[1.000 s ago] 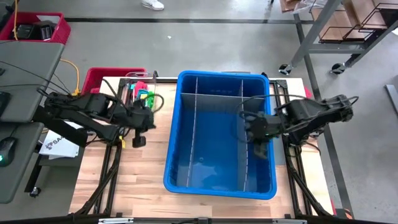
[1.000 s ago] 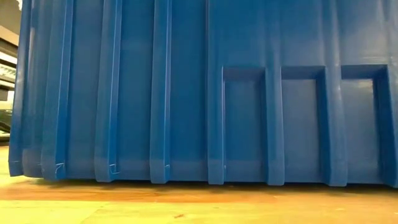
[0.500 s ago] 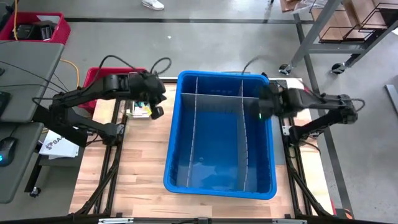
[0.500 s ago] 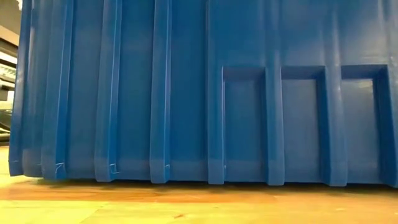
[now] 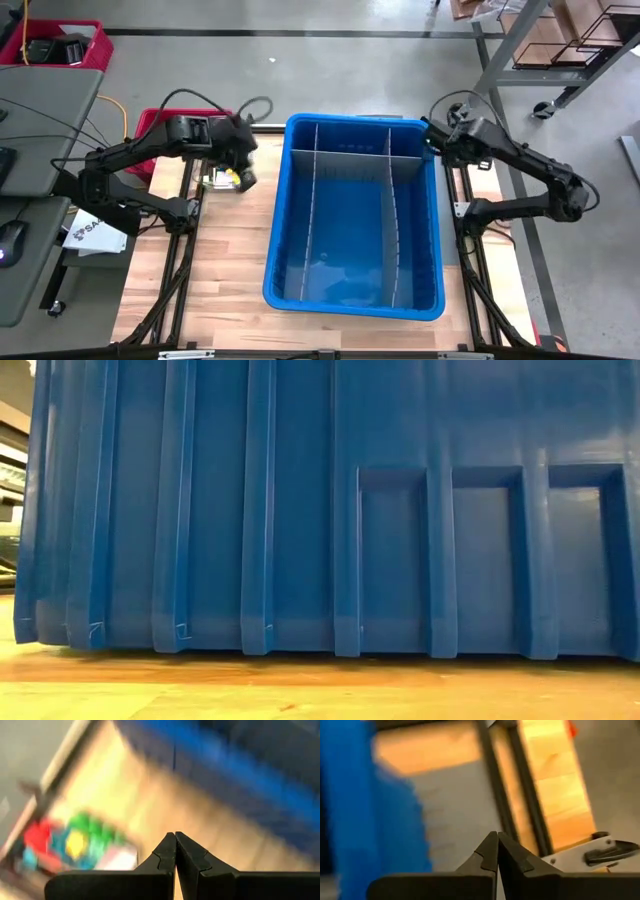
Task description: Sort blocks
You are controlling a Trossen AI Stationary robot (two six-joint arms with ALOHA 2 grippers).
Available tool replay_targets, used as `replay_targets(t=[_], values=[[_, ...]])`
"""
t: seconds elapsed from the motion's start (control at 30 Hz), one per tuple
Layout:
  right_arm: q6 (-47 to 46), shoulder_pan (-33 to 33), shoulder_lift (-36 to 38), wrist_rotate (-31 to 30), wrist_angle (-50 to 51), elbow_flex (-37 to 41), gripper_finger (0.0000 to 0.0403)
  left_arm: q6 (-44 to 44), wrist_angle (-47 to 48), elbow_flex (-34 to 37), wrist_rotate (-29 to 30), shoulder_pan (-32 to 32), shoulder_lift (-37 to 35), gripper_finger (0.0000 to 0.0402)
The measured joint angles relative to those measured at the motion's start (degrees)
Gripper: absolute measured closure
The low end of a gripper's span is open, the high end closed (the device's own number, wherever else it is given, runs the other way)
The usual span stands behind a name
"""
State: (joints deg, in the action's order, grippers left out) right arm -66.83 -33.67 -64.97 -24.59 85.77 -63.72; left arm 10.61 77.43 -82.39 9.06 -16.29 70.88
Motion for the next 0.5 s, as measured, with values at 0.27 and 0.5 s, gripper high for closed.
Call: replay_targets(t=[0.27,0.5], values=[[-1.3,11.8,6.0,8.6,4.5,0.0,0.0403,11.0,5.2,11.5,-4.1,4.7,-8.7,0.0401],[-9.1,26.9,6.5,17.5,3.7,0.3,0.0403,27.5,-8.6,29.3,-11.9,10.4,-17.1,0.0401]])
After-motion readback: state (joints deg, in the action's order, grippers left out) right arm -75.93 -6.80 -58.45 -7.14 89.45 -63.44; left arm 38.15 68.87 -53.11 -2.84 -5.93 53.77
